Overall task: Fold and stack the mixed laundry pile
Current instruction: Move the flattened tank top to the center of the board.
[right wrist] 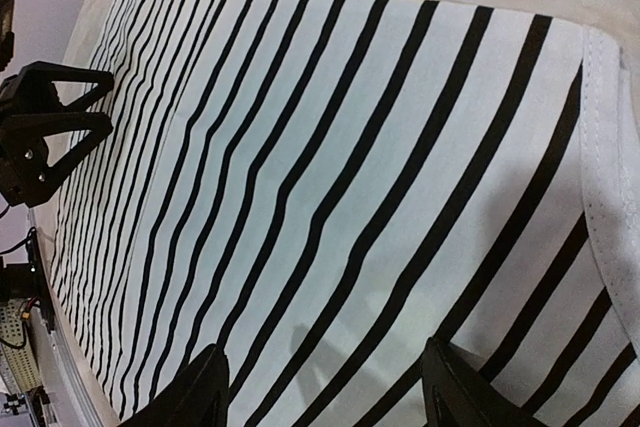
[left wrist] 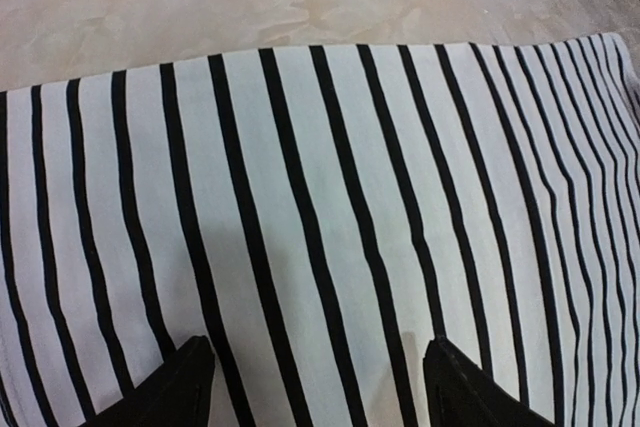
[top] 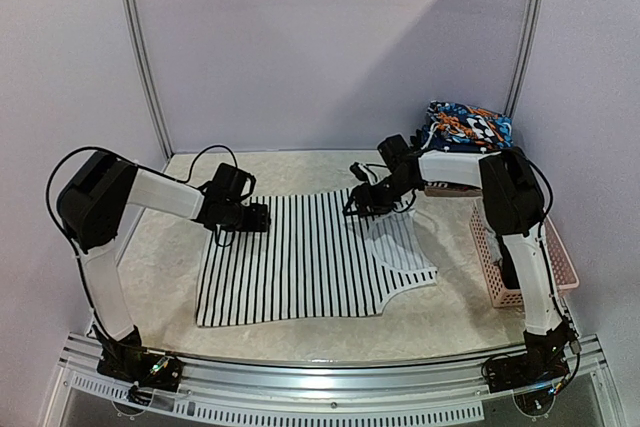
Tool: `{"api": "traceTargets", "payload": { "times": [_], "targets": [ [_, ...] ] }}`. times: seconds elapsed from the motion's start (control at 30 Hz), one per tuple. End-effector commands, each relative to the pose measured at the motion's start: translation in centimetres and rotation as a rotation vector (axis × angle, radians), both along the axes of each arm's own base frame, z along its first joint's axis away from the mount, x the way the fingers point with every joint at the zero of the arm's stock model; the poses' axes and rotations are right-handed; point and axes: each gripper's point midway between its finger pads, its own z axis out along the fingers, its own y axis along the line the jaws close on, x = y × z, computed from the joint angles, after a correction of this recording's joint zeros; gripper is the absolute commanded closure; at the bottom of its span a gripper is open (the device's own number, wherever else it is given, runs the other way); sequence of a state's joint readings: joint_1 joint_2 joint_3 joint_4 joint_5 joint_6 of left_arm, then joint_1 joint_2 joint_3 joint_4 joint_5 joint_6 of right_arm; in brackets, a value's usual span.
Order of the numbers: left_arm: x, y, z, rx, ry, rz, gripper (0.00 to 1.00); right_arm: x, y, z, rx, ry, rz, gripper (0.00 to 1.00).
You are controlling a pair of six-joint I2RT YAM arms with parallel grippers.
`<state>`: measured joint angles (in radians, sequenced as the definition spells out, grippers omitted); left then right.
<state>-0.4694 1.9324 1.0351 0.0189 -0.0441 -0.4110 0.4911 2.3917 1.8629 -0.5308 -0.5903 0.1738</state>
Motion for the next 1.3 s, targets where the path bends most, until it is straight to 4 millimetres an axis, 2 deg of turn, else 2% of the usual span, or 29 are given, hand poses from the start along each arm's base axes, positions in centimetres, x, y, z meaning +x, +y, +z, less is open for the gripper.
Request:
{"api": "traceTargets", "payload": {
  "times": [0.0, 0.8, 1.27],
  "targets": [
    [-0.2, -1.1, -1.3, -0.005, 0.039, -0.038, 0.27, 0.4, -1.8, -2.6, -0.053, 0.045, -0.030, 0.34],
    [4.0, -4.4, -0.9, -0.054, -0.001, -0.090, 0.30, 3.4, -5.6, -1.9, -0.062, 0.031, -0.138, 0.34],
    [4.8, -5.2, 0.1, -0.082, -0.034, -0.110, 0.30, 3.7, -6.7, -1.1, -0.087, 0.007, -0.173, 0.35]
  ]
}}
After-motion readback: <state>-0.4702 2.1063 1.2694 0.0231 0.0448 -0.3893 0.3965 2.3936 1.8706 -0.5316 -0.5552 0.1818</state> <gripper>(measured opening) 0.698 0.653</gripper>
